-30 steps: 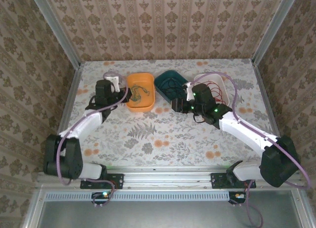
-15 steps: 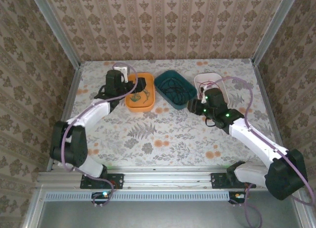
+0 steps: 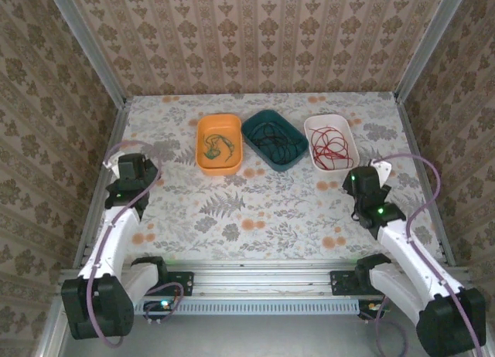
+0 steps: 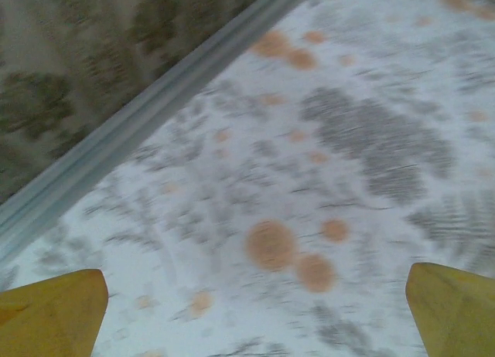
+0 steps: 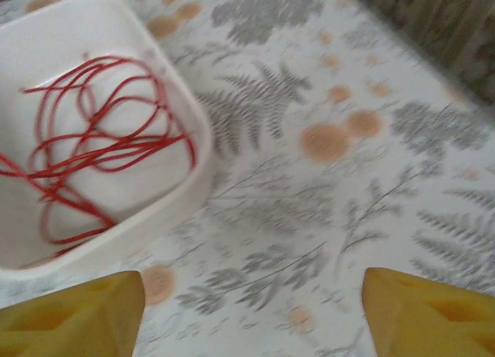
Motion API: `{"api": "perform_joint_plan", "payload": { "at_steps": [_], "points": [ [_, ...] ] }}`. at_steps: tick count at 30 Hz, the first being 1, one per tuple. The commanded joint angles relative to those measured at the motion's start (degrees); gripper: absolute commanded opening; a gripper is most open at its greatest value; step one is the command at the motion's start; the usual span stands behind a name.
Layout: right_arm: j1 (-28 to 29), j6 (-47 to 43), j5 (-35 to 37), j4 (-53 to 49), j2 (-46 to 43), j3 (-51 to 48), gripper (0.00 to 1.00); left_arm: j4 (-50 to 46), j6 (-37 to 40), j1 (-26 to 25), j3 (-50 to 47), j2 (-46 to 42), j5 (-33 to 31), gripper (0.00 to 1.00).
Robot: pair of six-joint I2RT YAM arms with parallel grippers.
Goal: Untangle the cables
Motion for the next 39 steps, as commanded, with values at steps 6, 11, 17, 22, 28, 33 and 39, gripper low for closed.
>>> {"api": "perform_joint_plan", "payload": {
  "at_steps": [6,11,17,22,28,33,39],
  "points": [
    [0.59,-21.39,13.23,38.53,17.39,-6.66,1.00,13.21,3.76,1.38,-3.85,9.30,-10.83,1.00],
    [0.50,-27.91,6.27,62.57,28.88,-8.50,1.00,29.16,11.22,-0.09,-5.26,21.22,-11.52,1.00],
    [-2.84,-29.52,-13.57,75.21,39.59,-8.67,1.00,54.23,23.86,-5.29,-11.06,24.03,-11.85,1.00],
    [-10.76,-22.52,-24.34,61.16,39.31,-3.48,1.00,69.37,27.94,-6.76,-16.71,26.95,-8.58,1.00],
    [-10.35,-23.64,-25.31,62.46,40.03,-3.48,1.00,70.87,34.47,-7.98,-14.70,30.39,2.75,1.00],
    [-9.86,-24.13,-24.82,62.35,40.11,-3.29,1.00,74.24,31.42,-4.27,-16.89,32.47,11.20,1.00],
    [-9.84,-24.16,-24.95,61.98,40.23,-3.01,1.00,74.65,32.76,-5.06,-15.84,33.56,8.90,1.00]
  ]
}}
